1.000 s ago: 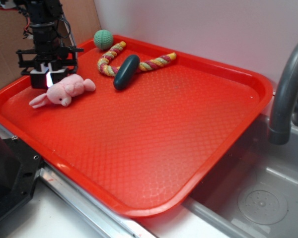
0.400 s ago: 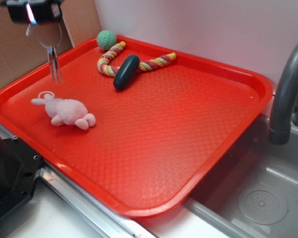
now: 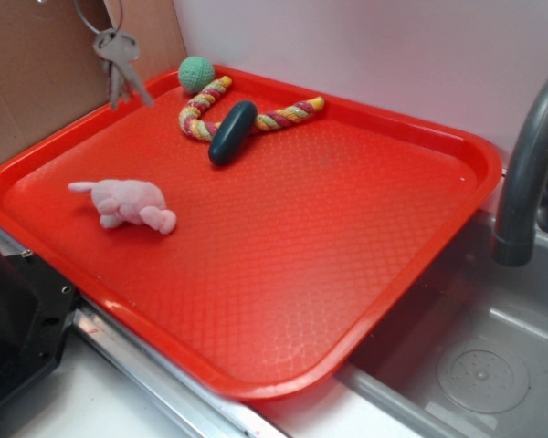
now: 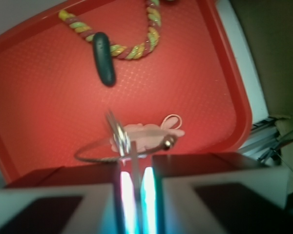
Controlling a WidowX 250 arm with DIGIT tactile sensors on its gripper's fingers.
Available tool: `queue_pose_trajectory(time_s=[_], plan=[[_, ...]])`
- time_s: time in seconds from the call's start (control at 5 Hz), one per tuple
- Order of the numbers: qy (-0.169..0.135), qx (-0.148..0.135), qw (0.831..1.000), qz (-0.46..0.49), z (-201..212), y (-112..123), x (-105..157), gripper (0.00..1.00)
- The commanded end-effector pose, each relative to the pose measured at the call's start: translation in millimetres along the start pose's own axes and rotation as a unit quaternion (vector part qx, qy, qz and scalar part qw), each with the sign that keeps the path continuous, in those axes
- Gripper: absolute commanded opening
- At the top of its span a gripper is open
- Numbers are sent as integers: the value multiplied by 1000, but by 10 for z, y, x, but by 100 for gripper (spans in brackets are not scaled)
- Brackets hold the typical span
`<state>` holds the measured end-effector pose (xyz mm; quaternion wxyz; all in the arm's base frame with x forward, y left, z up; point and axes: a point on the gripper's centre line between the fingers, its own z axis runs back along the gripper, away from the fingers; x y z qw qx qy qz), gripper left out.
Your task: Grab the silver keys.
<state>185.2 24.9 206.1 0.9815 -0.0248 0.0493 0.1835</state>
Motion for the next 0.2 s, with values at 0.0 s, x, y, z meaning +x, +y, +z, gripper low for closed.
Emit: queue_pose_trajectory(time_s=[0.0], plan=[[-39,19,998,-40,55,125,54,0]])
